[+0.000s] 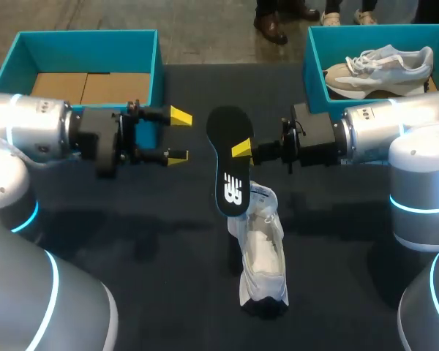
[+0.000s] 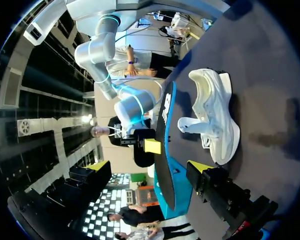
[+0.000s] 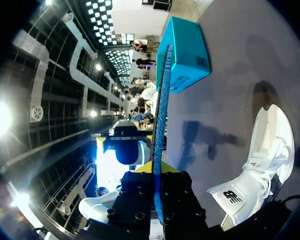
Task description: Take the shoe out of the shoebox, open the shoe tongue, remove and reinsert the insole, then place the shoe into the shoebox
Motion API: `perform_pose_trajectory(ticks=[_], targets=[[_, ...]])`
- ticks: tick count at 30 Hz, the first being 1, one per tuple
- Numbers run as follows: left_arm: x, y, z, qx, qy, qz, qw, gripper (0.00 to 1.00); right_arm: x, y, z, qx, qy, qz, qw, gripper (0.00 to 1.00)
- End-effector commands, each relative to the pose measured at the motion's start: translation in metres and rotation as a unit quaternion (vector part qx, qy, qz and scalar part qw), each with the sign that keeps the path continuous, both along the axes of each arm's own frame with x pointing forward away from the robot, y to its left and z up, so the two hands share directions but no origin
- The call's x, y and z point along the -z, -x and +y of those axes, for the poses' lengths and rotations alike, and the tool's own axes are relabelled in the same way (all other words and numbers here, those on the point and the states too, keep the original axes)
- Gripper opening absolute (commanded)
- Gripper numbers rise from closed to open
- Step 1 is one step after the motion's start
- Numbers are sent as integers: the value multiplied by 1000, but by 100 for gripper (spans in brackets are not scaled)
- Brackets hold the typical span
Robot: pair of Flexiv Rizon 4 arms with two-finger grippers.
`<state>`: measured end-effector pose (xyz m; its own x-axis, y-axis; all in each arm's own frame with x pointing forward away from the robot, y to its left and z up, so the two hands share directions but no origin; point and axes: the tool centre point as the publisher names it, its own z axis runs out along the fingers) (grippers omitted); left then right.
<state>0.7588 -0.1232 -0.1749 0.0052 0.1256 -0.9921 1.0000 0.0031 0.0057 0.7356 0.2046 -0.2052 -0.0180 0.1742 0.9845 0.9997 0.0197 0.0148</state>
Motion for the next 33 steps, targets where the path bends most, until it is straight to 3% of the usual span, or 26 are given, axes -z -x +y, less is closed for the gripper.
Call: perform_pose_trajectory(ticks=[1, 17, 25, 30, 33], targets=[[12, -2, -10, -6, 31, 2, 1000, 100, -1, 1, 0, 0, 3, 1, 1000, 0], [27, -2, -29, -10, 91, 5, 996, 100, 5, 20, 15, 9, -7, -2, 1000, 0], [28, -3, -34, -33, 96, -4, 995, 78, 7, 18, 20, 10, -9, -5, 1000, 0], [31, -7, -35, -41, 96, -2, 995, 60, 7, 18, 20, 10, -9, -5, 1000, 0], [32, -7, -36, -44, 96, -3, 994, 55, 7, 18, 20, 10, -9, -5, 1000, 0]])
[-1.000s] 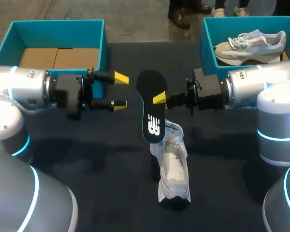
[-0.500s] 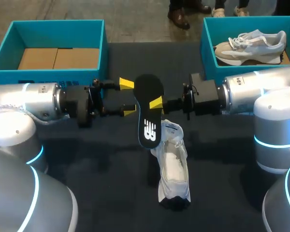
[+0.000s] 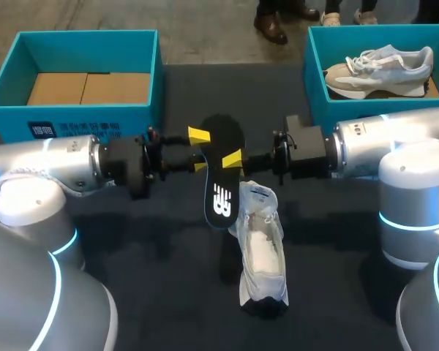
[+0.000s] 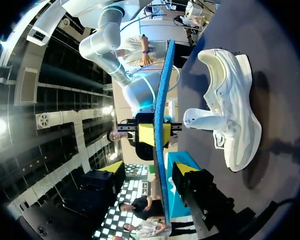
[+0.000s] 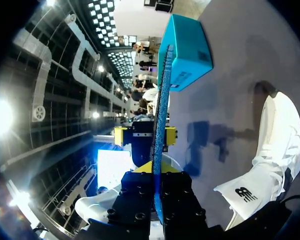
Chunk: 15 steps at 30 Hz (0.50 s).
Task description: Take the shoe out of the shoebox, open the shoe tongue, remove and reinsert the insole, then place the shoe into the shoebox
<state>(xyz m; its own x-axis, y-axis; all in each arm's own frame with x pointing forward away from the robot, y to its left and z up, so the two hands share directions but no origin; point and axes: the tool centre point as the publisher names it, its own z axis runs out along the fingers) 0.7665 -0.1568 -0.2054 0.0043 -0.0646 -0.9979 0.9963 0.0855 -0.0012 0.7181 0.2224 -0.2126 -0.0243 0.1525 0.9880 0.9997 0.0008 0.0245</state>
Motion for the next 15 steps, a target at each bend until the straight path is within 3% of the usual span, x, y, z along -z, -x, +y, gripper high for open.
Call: perform_pose_trajectory(ticks=[1, 15], targets=[[1, 1, -2, -4, 0, -2, 1000, 52, 0, 0, 2, 1, 2, 0, 1000, 0], [3, -3, -12, -9, -4, -8, 1000, 41, 0, 0, 2, 1, 2, 0, 1000, 0]])
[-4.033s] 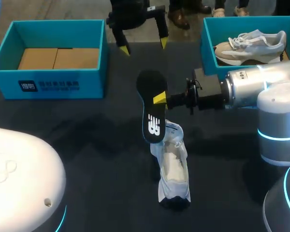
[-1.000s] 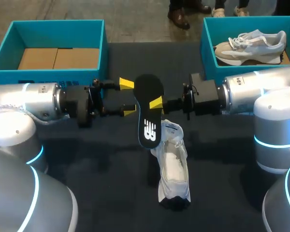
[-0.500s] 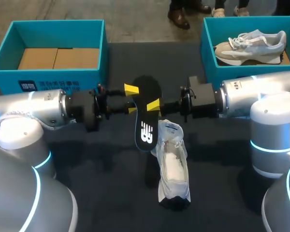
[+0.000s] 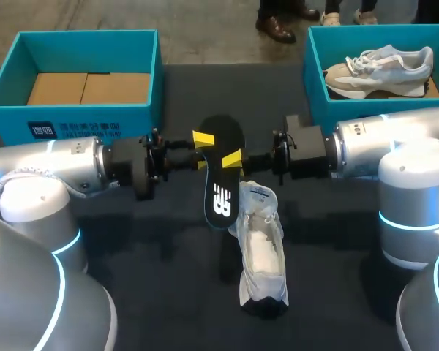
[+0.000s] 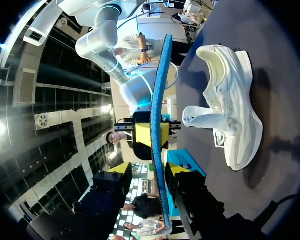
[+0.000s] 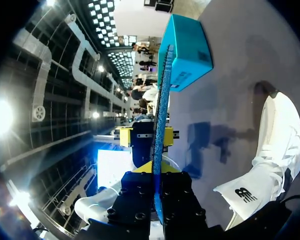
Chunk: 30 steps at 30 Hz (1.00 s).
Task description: Take the shoe out of the shoebox, open the shoe tongue, remove and reinsert the insole, then place the shoe into the shoebox
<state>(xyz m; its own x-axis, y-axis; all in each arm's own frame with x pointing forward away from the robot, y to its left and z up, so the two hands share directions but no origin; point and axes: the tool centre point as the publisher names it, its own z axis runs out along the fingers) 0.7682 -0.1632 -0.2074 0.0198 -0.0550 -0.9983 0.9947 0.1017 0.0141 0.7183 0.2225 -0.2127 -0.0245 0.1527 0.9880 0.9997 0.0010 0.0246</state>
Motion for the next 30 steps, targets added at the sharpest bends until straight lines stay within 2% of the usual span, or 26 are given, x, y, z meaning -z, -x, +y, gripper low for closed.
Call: perform_pose_trajectory(ticks=[1, 17, 18, 21, 30], targets=[[1, -1, -6, 0, 1, 0, 1000, 40, 0, 1, 2, 1, 2, 0, 1000, 0], [1, -3, -23, -2, -4, 2, 1000, 28, 0, 1, 2, 1, 2, 0, 1000, 0], [1, -3, -23, -2, -4, 3, 1000, 24, 0, 1, 2, 1, 2, 0, 1000, 0], [2, -3, -26, -4, -8, 3, 1000, 0, 0, 1, 2, 1, 2, 0, 1000, 0], [4, -3, -28, -10, -13, 2, 1000, 0, 1, 0, 2, -1, 2, 3, 1000, 0]])
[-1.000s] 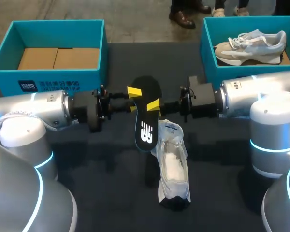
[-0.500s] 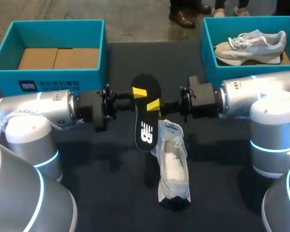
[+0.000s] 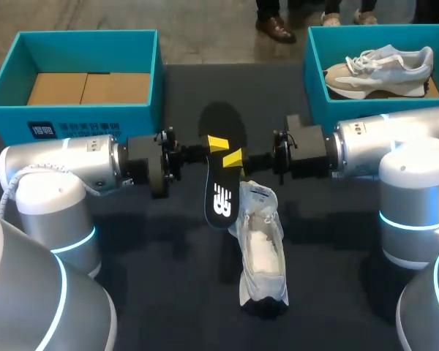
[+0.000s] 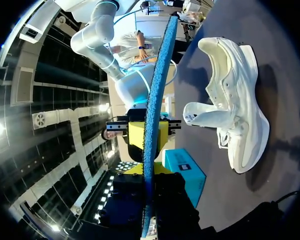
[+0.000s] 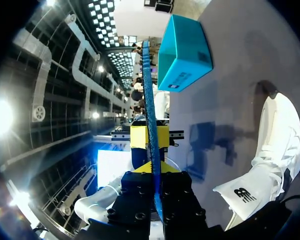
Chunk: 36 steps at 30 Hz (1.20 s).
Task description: Take the shoe out of the shoebox, open the shoe tongue, remove and reinsert the insole, then place the shoe into the shoebox
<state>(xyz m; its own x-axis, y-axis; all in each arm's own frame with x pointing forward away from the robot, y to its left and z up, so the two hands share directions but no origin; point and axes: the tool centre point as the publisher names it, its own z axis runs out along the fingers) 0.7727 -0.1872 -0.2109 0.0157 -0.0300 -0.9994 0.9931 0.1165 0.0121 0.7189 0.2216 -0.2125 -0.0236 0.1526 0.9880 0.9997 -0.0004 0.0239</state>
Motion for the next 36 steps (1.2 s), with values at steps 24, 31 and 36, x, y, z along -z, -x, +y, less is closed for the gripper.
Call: perform_pose_trajectory(ticks=[24, 31, 36], targets=[[-9, 27, 29, 36, -43, 27, 998, 0, 5, 15, -60, 9, 65, 53, 996, 100], [-14, 44, 39, 63, -67, 41, 995, 0, 2, 25, -81, 12, 80, 59, 995, 100], [-17, 51, 44, 66, -65, 54, 994, 0, -7, 29, -86, 15, 86, 51, 995, 100]])
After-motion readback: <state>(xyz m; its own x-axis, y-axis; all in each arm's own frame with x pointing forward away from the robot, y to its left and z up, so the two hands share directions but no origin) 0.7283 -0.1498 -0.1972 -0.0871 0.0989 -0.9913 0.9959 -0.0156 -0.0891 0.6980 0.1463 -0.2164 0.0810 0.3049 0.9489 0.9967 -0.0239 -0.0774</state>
